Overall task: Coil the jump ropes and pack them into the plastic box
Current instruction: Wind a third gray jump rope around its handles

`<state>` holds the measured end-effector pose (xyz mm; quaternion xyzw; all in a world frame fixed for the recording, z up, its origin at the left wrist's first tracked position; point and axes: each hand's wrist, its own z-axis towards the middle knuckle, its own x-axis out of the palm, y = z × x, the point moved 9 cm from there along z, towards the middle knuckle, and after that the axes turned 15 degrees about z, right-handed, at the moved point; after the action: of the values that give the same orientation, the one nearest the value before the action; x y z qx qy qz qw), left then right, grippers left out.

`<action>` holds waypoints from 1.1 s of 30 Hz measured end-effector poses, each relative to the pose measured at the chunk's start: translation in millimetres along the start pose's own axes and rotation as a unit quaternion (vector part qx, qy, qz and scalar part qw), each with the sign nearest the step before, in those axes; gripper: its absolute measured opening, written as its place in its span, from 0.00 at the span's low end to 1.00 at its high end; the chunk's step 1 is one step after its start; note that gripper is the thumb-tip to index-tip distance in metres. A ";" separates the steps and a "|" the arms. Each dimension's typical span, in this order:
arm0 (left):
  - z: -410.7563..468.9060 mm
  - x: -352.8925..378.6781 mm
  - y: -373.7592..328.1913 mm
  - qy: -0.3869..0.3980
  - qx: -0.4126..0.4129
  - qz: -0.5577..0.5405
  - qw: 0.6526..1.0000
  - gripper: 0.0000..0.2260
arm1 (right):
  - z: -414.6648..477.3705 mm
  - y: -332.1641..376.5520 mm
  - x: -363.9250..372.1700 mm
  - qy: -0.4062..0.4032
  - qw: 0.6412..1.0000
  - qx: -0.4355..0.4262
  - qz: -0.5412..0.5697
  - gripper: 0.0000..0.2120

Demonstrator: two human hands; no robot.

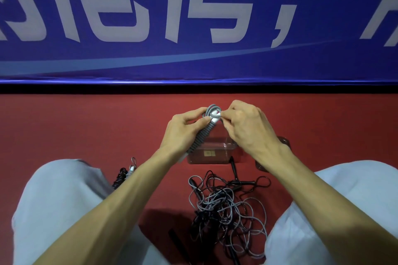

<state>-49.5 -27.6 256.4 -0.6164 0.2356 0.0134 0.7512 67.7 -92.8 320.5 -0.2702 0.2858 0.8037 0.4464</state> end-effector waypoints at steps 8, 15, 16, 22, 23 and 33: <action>-7.2 4.9 -9.3 -0.023 0.079 0.235 0.968 0.16 | -7.1 -21.5 4.7 -0.054 0.984 0.125 0.117 0.03; -10.2 -7.4 -21.1 -0.072 0.085 0.411 0.905 0.20 | -16.3 -56.8 37.7 0.010 0.886 0.336 0.318 0.16; -11.8 -5.6 -23.9 -0.067 0.098 0.434 0.893 0.20 | -19.5 -59.4 44.4 0.014 0.862 0.360 0.356 0.15; -17.8 4.8 -28.4 -0.041 0.141 0.527 0.837 0.20 | -31.2 -63.8 57.1 0.012 0.764 0.444 0.467 0.05; -17.6 5.2 -26.5 -0.035 0.138 0.517 0.844 0.20 | -31.4 -67.1 54.6 0.006 0.766 0.450 0.458 0.04; -12.5 12.5 -21.9 -0.005 0.147 0.429 0.891 0.19 | -28.0 -80.0 35.8 0.008 0.835 0.437 0.334 0.06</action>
<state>-35.8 -47.9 270.3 -0.3377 0.4729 0.3026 0.7554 126.2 -57.2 259.0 0.0581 0.6835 0.6935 0.2204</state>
